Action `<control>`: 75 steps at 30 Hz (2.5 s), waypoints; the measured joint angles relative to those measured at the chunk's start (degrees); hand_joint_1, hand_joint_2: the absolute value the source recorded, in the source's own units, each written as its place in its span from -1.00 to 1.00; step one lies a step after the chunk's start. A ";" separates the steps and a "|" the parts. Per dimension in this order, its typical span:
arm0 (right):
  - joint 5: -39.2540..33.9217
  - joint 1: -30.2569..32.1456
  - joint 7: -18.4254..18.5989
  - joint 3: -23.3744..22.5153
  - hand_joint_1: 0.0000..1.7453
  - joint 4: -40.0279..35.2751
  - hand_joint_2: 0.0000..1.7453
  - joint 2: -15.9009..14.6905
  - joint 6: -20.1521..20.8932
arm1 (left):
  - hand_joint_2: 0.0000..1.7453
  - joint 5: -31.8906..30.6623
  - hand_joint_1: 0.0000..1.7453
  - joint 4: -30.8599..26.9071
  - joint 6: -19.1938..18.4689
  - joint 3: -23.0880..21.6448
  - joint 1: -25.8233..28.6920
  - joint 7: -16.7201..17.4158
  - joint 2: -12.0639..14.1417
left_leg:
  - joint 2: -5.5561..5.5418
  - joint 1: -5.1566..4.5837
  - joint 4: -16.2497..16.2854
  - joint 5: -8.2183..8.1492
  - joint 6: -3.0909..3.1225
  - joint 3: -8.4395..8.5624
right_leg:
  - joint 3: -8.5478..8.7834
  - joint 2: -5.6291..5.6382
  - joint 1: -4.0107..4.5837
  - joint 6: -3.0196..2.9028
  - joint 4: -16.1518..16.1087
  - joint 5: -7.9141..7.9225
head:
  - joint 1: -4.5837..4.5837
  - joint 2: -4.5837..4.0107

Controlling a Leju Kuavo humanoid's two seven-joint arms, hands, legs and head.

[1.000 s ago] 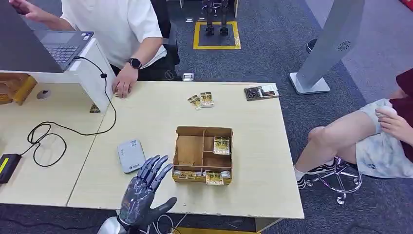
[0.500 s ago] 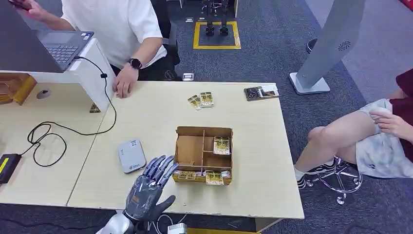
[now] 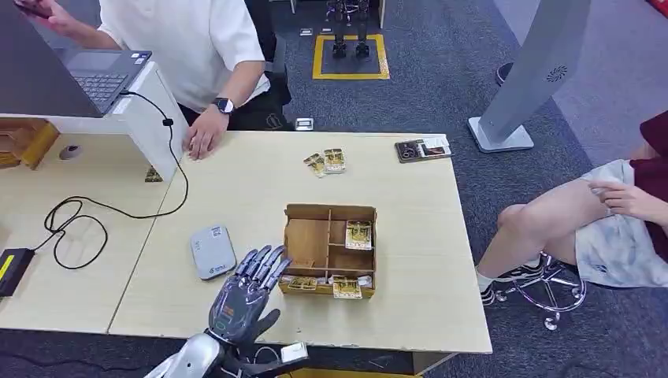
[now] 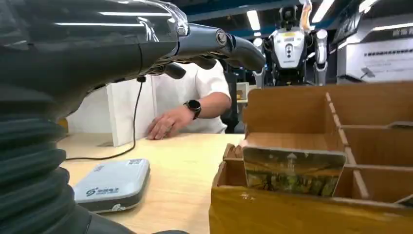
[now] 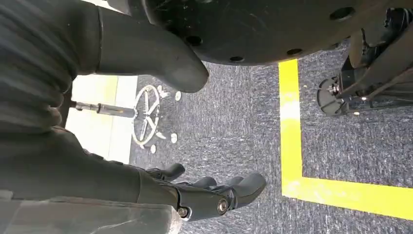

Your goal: Pass the card to the sensor for recognition and then transmit it.

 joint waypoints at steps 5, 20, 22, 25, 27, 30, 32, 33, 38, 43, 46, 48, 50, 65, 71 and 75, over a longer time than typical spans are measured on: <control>0.00 0.00 0.13 0.00 -1.00 0.13 1.00 0.00 0.31 | 1.00 0.07 -1.00 0.87 -3.41 -0.83 -1.62 0.59 0.02 | 0.00 0.00 0.00 0.00 0.00 0.00 | 0.00 0.00 0.00 0.00 0.00 0.00 | 0.02 -0.02; 0.00 -0.02 0.17 0.00 -1.00 0.33 1.00 0.00 0.63 | 1.00 1.07 -1.00 1.11 -5.81 -1.79 -3.45 0.63 0.33 | 0.00 0.00 0.00 0.00 0.00 -0.01 | 0.00 0.00 0.00 0.00 0.00 0.00 | 0.02 0.00; 0.00 -0.02 0.17 0.00 -1.00 0.33 1.00 0.00 0.63 | 1.00 1.14 -1.00 1.11 -5.72 -1.81 -3.52 0.57 0.39 | 0.00 0.00 0.00 0.00 0.00 -0.01 | 0.00 0.00 0.00 0.00 0.00 0.00 | 0.00 0.00; 0.00 -0.02 0.20 0.00 -1.00 0.33 1.00 0.00 0.68 | 1.00 2.34 -1.00 1.11 -4.56 -1.81 -3.51 -0.37 0.50 | 0.00 0.00 0.00 0.00 0.00 -0.01 | 0.00 0.00 0.00 0.00 0.00 0.00 | 0.02 0.00; 0.00 -0.02 0.20 0.00 -1.00 0.35 1.00 0.00 0.70 | 1.00 3.12 -1.00 1.11 -3.48 -1.81 -3.46 -1.09 0.52 | 0.00 0.00 0.00 0.00 0.00 -0.01 | 0.00 0.00 0.00 0.00 0.00 0.00 | 0.02 0.00; 0.00 -0.02 0.20 0.00 -1.00 0.35 1.00 0.00 0.70 | 1.00 3.58 -1.00 1.11 -3.12 -1.81 -3.35 -1.62 0.61 | 0.00 0.00 0.00 0.00 0.00 -0.01 | 0.00 0.00 0.00 0.00 0.00 0.00 | 0.00 0.00; 0.00 -0.03 0.20 0.00 -1.00 0.35 1.00 0.00 0.70 | 1.00 3.65 -1.00 1.09 -3.12 -1.81 -3.32 -1.73 0.79 | 0.00 0.00 0.00 0.00 0.00 -0.02 | 0.00 0.00 0.00 0.00 0.00 0.00 | 0.02 0.00; 0.00 -0.03 0.20 0.00 -1.00 0.35 1.00 0.00 0.70 | 1.00 3.67 -1.00 1.09 -3.14 -1.81 -3.32 -1.73 0.85 | 0.00 0.00 0.00 0.00 0.00 -0.02 | 0.00 0.00 0.00 0.00 0.00 0.00 | 0.00 0.00; 0.00 -0.03 0.22 0.00 -1.00 0.35 1.00 -0.02 0.70 | 1.00 3.93 -1.00 1.09 -3.32 -1.84 -3.35 -1.95 1.03 | 0.00 0.00 0.00 0.00 0.00 -0.01 | 0.00 0.00 0.00 0.00 0.00 0.00 | 0.02 0.00; 0.07 -0.16 0.48 0.13 -1.00 0.33 1.00 -0.09 0.63 | 1.00 4.50 -1.00 1.09 -4.59 -2.93 -4.61 -2.69 -0.02 | -0.01 -0.01 0.01 0.00 0.00 -0.01 | -0.01 0.00 0.00 0.00 0.00 0.00 | 0.00 0.00; 0.09 -0.27 0.74 0.28 -1.00 0.22 1.00 -0.20 0.52 | 1.00 5.35 -1.00 1.20 -5.31 -3.74 -5.80 -2.78 -1.11 | -0.01 -0.01 0.01 0.00 0.00 -0.01 | 0.00 0.00 0.00 0.00 0.00 0.01 | 0.00 0.00; 0.09 -0.34 0.79 0.41 -1.00 0.20 1.00 -0.22 0.52 | 1.00 5.77 -1.00 1.42 -5.46 -4.09 -6.57 -2.80 -1.66 | 0.00 -0.01 0.01 0.00 0.00 -0.01 | 0.00 0.00 -0.01 0.00 0.00 0.01 | 0.00 0.00; 0.09 -0.35 0.79 0.46 -1.00 0.11 1.00 -0.28 0.52 | 1.00 6.07 -1.00 1.66 -5.61 -4.24 -7.06 -2.80 -2.05 | 0.00 -0.01 0.01 0.00 0.00 -0.01 | -0.01 0.00 -0.01 0.00 0.00 0.01 | 0.00 0.00; 0.09 -0.43 0.79 0.59 -1.00 -0.28 1.00 -0.57 0.52 | 1.00 7.13 -1.00 3.91 -6.51 -4.98 -8.40 -2.95 -3.63 | 0.00 -0.01 0.01 0.00 0.00 -0.01 | -0.02 0.00 0.00 0.00 0.00 0.01 | 0.00 0.00; 0.13 -0.49 0.81 1.00 -1.00 -0.59 1.00 -0.79 0.52 | 1.00 7.58 -1.00 5.84 -8.24 -5.29 -9.73 -2.93 -4.90 | 0.00 -0.01 0.01 0.00 0.00 -0.01 | -0.02 0.00 -0.01 0.00 0.00 0.01 | 0.00 0.00; 0.15 -0.65 0.81 1.44 -1.00 -0.79 1.00 -0.92 0.52 | 1.00 8.09 -1.00 7.27 -9.19 -6.03 -10.79 -2.89 -5.75 | 0.00 -0.01 0.01 0.00 0.00 -0.01 | -0.02 0.00 -0.01 0.00 0.00 0.01 | 0.02 0.00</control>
